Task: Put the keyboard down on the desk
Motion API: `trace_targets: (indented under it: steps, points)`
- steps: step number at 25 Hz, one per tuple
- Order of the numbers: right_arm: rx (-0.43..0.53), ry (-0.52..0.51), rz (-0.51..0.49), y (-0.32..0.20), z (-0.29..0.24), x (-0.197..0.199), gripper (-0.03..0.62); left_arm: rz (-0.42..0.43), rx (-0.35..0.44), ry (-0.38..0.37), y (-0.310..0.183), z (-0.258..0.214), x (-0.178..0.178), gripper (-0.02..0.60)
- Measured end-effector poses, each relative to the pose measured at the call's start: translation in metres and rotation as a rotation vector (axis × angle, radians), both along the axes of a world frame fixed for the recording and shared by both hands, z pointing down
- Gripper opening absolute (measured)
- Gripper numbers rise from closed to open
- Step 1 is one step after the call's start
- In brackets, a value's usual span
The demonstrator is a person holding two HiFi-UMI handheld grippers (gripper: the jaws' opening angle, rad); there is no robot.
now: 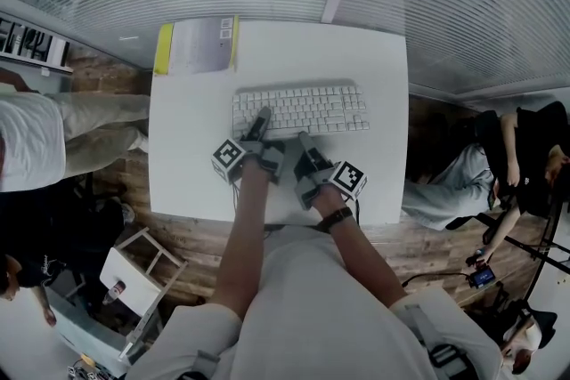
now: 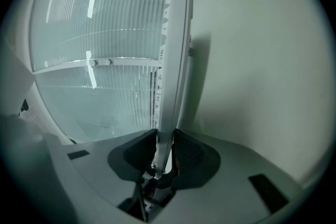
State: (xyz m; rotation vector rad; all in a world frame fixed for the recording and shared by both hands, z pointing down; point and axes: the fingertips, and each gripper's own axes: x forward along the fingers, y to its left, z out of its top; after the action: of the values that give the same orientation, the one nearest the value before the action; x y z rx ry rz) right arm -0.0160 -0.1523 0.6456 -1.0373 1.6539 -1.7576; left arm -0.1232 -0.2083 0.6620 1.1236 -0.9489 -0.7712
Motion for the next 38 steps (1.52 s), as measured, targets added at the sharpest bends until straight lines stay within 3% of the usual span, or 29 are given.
trace_targets:
  steps: [2, 7, 16, 30, 38]
  points:
    - [-0.003, -0.003, 0.000, 0.001, 0.000, 0.000, 0.110, 0.028, 0.004, -0.010, 0.003, -0.001, 0.001, 0.160]
    - [-0.023, -0.022, 0.010, 0.000, 0.001, 0.000, 0.109, 0.117, -0.007, -0.120, 0.020, -0.005, 0.005, 0.164]
    - [-0.018, -0.030, 0.006, 0.000, 0.002, -0.001, 0.109, 0.162, 0.029, -0.161, 0.072, -0.018, 0.004, 0.164]
    - [-0.073, -0.013, 0.013, 0.002, 0.012, 0.001, 0.109, 0.170, 0.021, -0.159, 0.086, -0.019, 0.010, 0.164]
    - [-0.172, 0.030, 0.045, 0.006, 0.033, 0.002, 0.109, 0.160, 0.018, -0.142, 0.084, -0.019, 0.015, 0.164]
